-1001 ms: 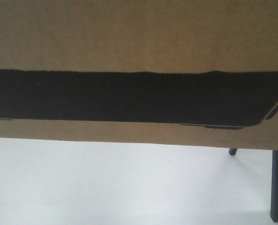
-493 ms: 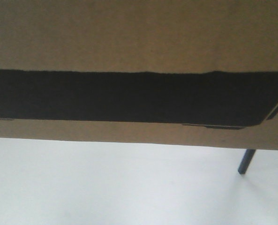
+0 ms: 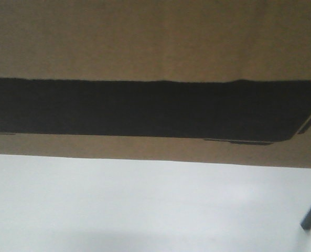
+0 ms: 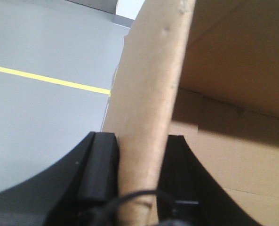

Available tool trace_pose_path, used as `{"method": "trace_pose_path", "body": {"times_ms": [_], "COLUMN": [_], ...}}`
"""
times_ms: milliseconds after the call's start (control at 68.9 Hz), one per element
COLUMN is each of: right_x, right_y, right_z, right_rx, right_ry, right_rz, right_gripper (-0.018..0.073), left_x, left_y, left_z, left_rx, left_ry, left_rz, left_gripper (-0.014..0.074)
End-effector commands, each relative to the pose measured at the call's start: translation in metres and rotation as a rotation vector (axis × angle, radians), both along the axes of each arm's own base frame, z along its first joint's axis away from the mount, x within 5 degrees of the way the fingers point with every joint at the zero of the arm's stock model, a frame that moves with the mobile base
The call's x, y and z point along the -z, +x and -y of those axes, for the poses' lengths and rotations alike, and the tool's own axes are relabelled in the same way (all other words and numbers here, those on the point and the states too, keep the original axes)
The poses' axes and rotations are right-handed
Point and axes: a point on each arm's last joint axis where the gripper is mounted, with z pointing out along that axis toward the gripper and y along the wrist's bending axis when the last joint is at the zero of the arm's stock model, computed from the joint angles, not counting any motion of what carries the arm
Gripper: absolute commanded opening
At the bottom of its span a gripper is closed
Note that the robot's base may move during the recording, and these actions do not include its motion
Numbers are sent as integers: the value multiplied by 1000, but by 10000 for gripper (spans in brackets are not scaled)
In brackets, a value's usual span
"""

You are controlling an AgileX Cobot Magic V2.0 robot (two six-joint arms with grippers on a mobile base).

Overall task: Grab box from left shelf to table start
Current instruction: 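Hold the box with both grippers while the base backs away, then hold the box with both grippers while driving across the floor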

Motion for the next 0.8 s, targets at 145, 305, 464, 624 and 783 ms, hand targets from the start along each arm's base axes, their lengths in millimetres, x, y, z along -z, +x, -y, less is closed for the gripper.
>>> {"method": "trace_pose_path", "body": {"times_ms": [145, 305, 464, 624, 783], "right_x": [-24, -24, -24, -24, -24], "right_y": [2, 2, 2, 2, 2], "right_z": [4, 4, 4, 4, 4], "right_rx": [42, 42, 42, 42, 42], "right_ry": [-7, -7, -7, -7, -7], "right_rz": [208, 208, 208, 208, 208], "right_gripper": [56, 56, 56, 56, 56], "left_x": [-23, -23, -23, -23, -22], "left_y": [-10, -10, -10, -10, -10], "left_z": [5, 5, 5, 5, 5], "left_rx": [88, 88, 88, 88, 88], "left_ry": [-45, -45, -45, -45, -44], "left_rz": [160, 160, 160, 160, 158], "left_gripper": [-104, -104, -104, -104, -104]}}
